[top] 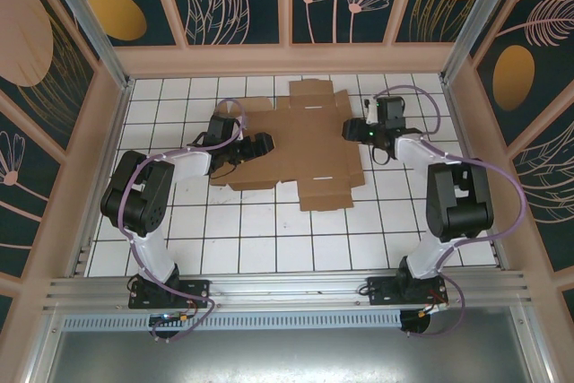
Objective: Fold the paper box
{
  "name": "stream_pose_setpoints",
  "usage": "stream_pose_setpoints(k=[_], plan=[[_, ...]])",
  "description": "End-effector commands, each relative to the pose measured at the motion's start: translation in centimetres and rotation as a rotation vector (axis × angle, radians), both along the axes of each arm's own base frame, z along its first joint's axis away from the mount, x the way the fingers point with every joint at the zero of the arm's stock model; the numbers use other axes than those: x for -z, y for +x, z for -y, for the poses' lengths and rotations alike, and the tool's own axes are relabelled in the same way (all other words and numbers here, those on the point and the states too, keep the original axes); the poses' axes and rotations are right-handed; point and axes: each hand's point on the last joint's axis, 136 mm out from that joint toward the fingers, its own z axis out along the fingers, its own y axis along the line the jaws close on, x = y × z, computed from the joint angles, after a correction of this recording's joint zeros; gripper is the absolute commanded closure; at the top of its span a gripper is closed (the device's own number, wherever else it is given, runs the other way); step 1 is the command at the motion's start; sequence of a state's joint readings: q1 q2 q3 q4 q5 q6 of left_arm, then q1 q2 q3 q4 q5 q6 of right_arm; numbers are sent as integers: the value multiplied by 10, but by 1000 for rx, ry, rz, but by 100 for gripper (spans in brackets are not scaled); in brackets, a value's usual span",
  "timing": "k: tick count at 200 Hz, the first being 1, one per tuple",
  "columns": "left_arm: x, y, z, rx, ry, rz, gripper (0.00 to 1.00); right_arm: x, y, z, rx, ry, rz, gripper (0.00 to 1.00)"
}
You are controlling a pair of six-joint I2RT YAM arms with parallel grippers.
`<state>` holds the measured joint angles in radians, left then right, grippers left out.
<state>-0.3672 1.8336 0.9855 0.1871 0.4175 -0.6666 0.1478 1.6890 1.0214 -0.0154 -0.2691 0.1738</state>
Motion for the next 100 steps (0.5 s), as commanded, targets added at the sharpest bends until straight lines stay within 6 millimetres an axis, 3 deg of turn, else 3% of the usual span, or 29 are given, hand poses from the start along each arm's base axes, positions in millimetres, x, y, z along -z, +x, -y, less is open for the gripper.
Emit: stream_pose_setpoints(k=[1,64,100], plan=[[-11,2,13,41,-34,35,12,-9,-1,2,7,177,6,32],[-6,2,14,43,-25,29,12,50,-5,3,-58,151,-150,41],[-7,0,12,39,-19,31,12,57,1,-6,-79,172,-172,56]])
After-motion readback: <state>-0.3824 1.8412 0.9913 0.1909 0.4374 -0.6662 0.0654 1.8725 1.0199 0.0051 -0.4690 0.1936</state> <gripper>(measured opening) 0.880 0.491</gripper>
